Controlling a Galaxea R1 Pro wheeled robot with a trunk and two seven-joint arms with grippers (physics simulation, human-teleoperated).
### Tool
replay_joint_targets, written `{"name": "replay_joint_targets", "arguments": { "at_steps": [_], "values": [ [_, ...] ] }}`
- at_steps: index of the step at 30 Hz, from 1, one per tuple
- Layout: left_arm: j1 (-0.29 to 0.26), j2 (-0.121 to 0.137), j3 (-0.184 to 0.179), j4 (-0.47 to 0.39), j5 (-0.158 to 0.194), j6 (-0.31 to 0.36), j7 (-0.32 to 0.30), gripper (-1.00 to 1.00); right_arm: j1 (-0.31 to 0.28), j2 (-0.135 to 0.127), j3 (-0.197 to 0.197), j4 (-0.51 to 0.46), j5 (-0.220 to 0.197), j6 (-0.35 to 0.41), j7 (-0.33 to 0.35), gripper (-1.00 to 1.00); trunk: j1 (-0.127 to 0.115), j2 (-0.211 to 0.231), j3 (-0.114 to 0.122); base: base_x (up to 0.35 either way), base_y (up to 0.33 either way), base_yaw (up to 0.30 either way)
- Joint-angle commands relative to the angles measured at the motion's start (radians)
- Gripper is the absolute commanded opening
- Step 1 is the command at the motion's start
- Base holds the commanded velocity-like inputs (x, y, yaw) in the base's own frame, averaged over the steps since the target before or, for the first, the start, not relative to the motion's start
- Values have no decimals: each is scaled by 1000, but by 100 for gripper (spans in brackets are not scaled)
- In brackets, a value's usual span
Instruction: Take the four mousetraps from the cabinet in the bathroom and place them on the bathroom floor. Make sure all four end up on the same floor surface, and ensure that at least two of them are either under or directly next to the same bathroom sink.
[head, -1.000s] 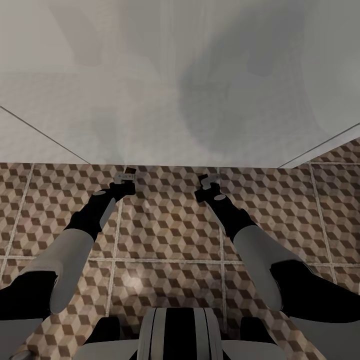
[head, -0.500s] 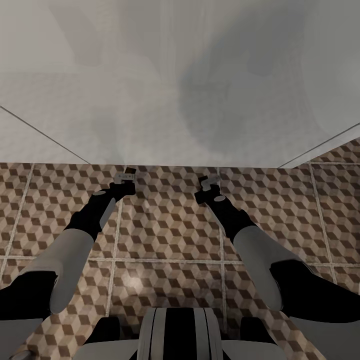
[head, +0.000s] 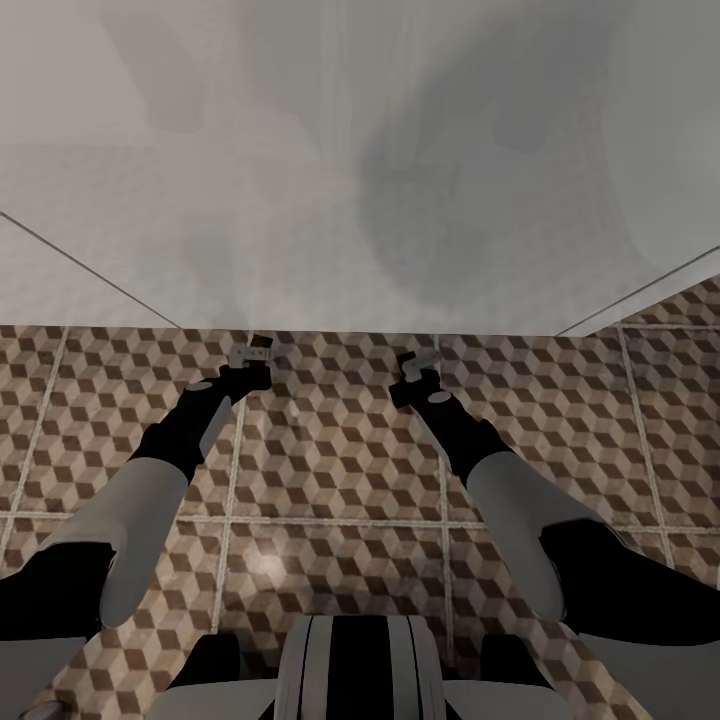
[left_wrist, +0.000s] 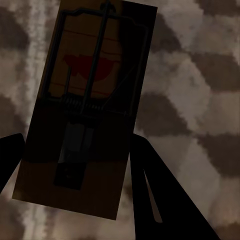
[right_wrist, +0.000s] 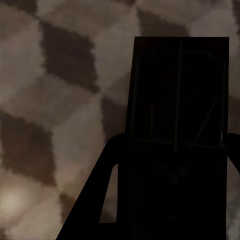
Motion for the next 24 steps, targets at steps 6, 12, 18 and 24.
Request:
{"name": "replay_joint_targets", "arguments": {
  "at_steps": [6,12,18,24],
  "values": [
    [0,1,-2,-2,-1,6,0,-100,0,0,1,-2,10,7,2,-100,0,0,0,0,0,0],
    [0,1,-1,-1,0,6,0,-100,0,0,1,-2,10,5,2,-100,0,0,0,0,0,0],
    [1,1,-1,0,-1,6,0,-100,0,0,3,-2,10,-15,2,-100,0,0,0,0,0,0],
    [1,1,-2,1,-1,6,0,-100,0,0,3,-2,10,-20,2,100,0,0,0,0,0,0]
  ]
}}
